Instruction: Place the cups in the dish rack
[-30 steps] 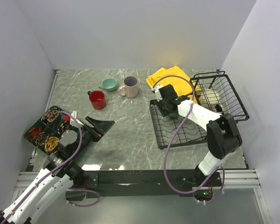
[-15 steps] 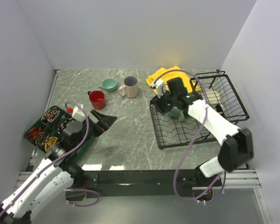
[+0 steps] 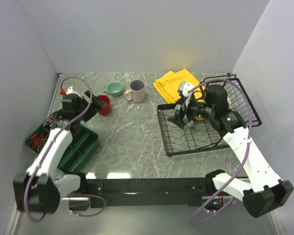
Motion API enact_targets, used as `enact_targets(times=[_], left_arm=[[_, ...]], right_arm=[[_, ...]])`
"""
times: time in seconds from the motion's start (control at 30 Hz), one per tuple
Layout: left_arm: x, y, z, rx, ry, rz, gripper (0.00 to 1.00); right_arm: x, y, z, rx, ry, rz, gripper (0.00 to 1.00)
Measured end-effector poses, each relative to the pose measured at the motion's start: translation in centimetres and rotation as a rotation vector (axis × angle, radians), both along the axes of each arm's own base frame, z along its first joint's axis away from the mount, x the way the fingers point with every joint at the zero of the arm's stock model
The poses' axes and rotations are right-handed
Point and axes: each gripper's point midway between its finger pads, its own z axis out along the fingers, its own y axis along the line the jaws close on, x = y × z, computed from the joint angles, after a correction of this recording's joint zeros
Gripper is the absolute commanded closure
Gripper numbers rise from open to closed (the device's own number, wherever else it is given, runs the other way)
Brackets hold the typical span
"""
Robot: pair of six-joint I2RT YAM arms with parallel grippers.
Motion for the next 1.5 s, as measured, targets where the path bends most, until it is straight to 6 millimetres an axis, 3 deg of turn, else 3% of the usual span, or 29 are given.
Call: enact_targets(times=[0.23, 0.37, 0.5, 0.63, 0.87, 1.3, 1.43, 1.5], left_arm=[[4.9, 3.5, -2.5, -0.031, 0.143, 0.063, 0.21], [6.7, 4.9, -3.8, -0.032, 0.209, 0.098, 0.25], [7.8, 5.0, -5.3, -0.033, 0.263, 0.1, 0.24], [7.5, 5.0, -6.9, -0.027, 0.324, 0.095, 0.25], [8.3, 5.2, -8.1, -0.004, 0.36, 0.082, 0.26], [9.3, 5.7, -9.8, 0.043, 0.41, 0.084, 0.29], [9.7, 5.8, -11.1, 0.068, 0.437, 0.078, 0.33], [9.8, 5.9, -11.6, 0.076, 0.451, 0.077, 0.41]], right_arm=[[-1.3, -1.4, -5.5, 0.065, 0.126, 0.047, 0.01], [-2.2, -1.4, -7.0, 0.092, 0.151, 0.076, 0.01], [-2.6, -1.1, -6.8, 0.117, 0.136, 0.102, 0.01], [-2.2, -1.4, -6.4, 0.137, 0.105, 0.107, 0.01], [-2.3, -1.8, -7.7, 0.124, 0.111, 0.113, 0.01], [-2.1, -2.2, -7.6, 0.127, 0.102, 0.107, 0.0], [-2.1, -2.2, -7.5, 0.133, 0.103, 0.11, 0.0], [-2.1, -2.3, -7.5, 0.133, 0.103, 0.108, 0.0]])
